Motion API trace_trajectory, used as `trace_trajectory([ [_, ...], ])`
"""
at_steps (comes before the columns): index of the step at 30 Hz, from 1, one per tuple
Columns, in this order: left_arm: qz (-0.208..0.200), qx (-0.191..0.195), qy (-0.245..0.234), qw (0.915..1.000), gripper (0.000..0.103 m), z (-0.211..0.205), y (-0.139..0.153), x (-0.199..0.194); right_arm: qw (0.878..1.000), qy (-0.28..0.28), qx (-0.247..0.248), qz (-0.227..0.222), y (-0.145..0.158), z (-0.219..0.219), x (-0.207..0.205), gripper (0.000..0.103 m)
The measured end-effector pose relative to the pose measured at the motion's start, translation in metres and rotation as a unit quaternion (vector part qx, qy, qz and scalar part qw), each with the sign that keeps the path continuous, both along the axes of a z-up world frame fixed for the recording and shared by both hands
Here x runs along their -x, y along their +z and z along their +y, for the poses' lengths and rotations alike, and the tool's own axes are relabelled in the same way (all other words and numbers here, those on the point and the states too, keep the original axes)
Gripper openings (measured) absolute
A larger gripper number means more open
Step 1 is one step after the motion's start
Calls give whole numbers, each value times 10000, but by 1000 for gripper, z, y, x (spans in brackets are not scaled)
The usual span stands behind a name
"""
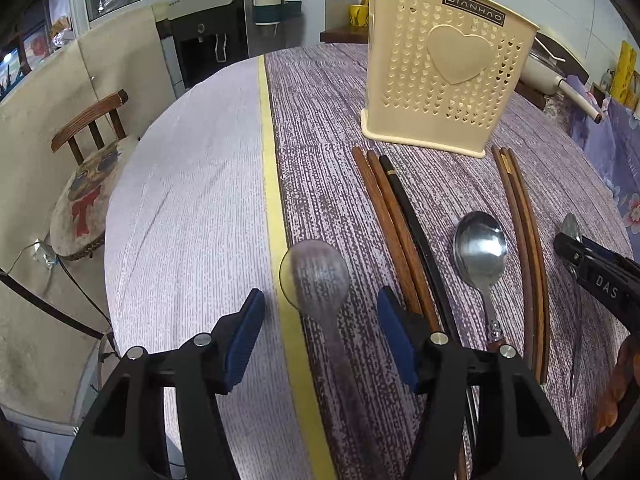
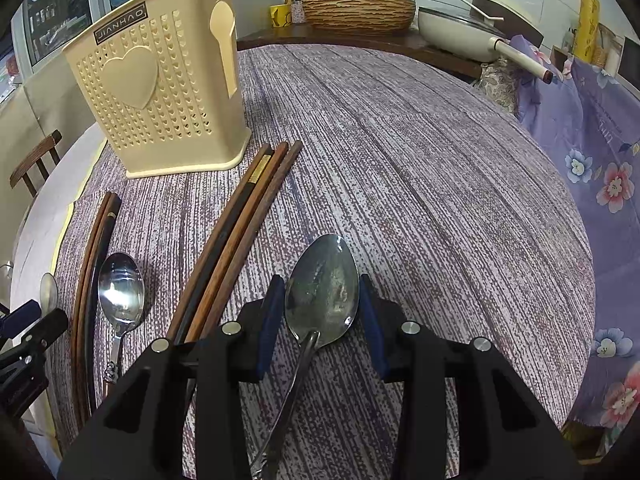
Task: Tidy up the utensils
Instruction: 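Grasp another silver spoon with the left tool while the right tool holds its spoon, then lift both spoons and carry them over the cream basket with both tools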
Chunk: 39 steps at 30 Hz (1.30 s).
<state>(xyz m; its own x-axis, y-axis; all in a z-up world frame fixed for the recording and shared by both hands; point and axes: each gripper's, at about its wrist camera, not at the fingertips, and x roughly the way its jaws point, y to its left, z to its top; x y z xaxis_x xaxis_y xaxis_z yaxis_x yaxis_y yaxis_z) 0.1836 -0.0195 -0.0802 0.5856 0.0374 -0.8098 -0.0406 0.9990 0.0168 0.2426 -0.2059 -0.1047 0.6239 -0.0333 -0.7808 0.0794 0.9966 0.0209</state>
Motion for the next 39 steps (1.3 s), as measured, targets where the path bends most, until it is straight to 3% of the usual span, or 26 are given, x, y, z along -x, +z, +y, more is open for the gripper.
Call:
trace_trajectory([
  [10, 59, -108, 79, 9999, 37, 0, 2, -9, 10000, 20, 15, 5, 0, 1, 0, 38],
  [27, -53, -45, -54, 10000, 36, -4, 2, -17, 10000, 84, -14, -10, -1, -3, 3, 38],
  [32, -95, 100, -31, 9999, 36, 1, 3, -18, 9994, 243, -254, -76, 0, -6, 6, 38],
  [39, -438, 164, -38, 9989, 36, 4, 20, -13, 9979, 334, -392, -392, 16, -11, 16, 38],
])
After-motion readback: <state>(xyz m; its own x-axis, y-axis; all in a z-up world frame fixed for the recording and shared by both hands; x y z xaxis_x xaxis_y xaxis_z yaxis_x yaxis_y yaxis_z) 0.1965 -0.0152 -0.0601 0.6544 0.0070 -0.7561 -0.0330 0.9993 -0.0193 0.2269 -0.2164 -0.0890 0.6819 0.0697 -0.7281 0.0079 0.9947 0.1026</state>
